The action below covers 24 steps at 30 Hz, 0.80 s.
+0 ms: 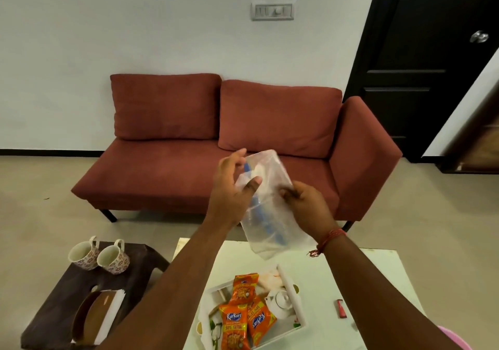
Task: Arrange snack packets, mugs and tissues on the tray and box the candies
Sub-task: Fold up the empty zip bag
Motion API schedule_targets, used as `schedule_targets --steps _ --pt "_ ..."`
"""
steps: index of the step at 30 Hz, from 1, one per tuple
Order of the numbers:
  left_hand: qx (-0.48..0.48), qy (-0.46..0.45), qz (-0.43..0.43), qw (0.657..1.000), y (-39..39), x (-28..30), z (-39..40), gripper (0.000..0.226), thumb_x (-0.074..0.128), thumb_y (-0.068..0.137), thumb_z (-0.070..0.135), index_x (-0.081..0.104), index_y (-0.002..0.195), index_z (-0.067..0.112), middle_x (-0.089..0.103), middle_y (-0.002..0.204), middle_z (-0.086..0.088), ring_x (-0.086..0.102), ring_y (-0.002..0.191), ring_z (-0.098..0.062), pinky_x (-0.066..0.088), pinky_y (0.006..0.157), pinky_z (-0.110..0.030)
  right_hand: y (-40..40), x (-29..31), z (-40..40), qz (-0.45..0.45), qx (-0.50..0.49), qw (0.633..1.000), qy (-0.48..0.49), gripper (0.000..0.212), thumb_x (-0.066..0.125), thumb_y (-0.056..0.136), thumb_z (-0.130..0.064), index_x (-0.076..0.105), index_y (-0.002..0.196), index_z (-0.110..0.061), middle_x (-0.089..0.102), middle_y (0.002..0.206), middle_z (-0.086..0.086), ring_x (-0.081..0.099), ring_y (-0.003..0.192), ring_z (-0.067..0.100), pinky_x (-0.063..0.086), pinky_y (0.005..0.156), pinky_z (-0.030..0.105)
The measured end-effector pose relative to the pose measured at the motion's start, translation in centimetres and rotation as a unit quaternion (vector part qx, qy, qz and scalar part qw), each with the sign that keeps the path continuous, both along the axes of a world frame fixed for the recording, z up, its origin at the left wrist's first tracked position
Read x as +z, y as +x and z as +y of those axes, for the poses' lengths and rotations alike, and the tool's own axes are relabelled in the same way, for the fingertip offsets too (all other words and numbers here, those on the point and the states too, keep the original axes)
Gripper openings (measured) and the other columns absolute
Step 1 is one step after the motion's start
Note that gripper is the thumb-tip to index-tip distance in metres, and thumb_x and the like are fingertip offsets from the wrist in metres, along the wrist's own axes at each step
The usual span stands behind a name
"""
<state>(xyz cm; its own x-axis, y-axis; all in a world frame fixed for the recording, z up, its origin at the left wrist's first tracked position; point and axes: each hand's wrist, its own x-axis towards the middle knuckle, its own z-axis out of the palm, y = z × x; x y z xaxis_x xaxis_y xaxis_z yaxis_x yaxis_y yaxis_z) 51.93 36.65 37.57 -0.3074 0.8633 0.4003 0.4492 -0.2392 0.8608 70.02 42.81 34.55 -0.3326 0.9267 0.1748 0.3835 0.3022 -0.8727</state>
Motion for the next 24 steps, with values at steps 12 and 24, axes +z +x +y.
schedule_targets --steps 12,24 --pt "-0.062 -0.252 -0.300 0.918 -2.0 -3.7 -0.4 0.029 0.070 0.087 0.024 0.064 0.113 0.011 0.073 0.106 -0.010 0.074 0.089 -0.023 0.061 0.071 -0.034 -1.0 -0.9 -1.1 0.339 0.006 0.890 -0.303 0.020 0.051 0.098 -0.005 0.070 0.106 -0.007 0.073 0.105 0.014 0.071 0.090 0.023 0.060 0.073 0.035" --pt "-0.129 -0.184 -0.409 0.884 -0.1 -2.4 0.5 0.014 0.060 0.093 0.025 0.073 0.091 0.021 0.070 0.084 -0.005 0.067 0.070 -0.021 0.059 0.065 -0.042 1.4 -0.5 -0.8 0.277 0.003 0.923 -0.268 0.042 0.039 0.083 0.020 0.070 0.080 -0.008 0.073 0.081 0.009 0.066 0.077 0.031 0.054 0.074 0.047"
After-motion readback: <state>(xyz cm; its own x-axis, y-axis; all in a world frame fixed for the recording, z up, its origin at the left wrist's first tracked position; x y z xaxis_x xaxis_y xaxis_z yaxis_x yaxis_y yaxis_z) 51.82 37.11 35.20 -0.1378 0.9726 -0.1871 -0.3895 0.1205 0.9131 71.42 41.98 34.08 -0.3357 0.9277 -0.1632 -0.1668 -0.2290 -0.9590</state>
